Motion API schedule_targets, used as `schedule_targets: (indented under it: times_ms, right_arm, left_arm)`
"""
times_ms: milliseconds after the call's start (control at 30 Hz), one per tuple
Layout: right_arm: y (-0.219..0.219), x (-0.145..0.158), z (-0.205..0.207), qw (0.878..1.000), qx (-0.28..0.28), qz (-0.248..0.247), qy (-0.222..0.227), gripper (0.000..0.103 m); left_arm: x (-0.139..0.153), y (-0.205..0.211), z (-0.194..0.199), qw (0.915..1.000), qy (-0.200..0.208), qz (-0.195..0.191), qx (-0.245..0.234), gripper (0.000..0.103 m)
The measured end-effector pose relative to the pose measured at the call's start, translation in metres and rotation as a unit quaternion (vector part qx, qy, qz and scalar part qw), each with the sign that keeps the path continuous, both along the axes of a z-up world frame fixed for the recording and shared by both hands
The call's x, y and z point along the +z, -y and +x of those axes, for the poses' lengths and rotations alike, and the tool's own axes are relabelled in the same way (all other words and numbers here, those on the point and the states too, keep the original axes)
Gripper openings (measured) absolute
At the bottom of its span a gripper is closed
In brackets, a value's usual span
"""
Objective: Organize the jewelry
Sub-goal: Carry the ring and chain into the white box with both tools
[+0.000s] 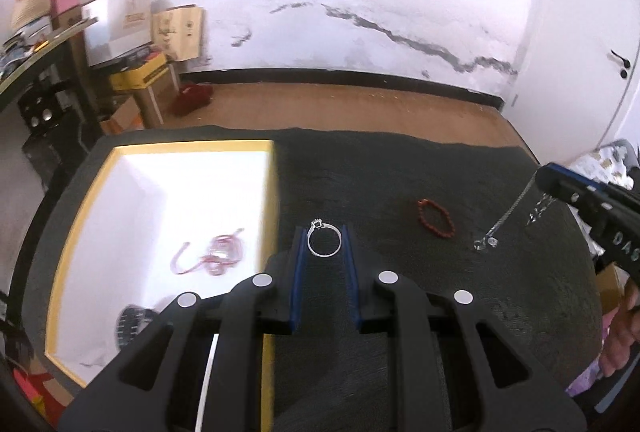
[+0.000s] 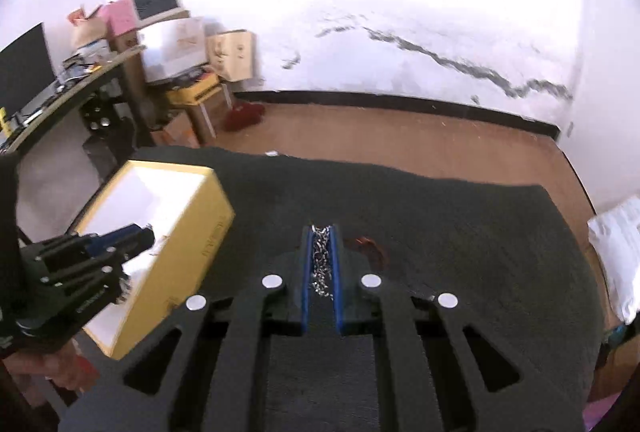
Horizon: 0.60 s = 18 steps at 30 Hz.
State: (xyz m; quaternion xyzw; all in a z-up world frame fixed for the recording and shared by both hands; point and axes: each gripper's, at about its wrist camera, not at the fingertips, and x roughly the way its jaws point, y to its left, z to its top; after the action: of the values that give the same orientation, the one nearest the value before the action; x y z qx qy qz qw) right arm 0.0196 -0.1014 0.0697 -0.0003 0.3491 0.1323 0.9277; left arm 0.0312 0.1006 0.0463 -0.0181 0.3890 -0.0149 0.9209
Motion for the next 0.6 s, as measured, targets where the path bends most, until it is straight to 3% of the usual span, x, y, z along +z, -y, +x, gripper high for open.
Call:
schedule_targets:
  times_ms: [333,600]
  right_arm:
    - [-0.121,0.035,-0.01,0.995,0.1,0.005,0.018,0.009]
    - [-0.217,0.054,-0.024,0.985,0.17,0.004,0.036,0.009]
  left_arm:
    - [0.011,-0.098,-0.028,0.9969,0.01,-0.003,0.078,0.018]
    - [0.004,-0.164,-0.045,0.9911,0.008,0.0,0.133,0.018]
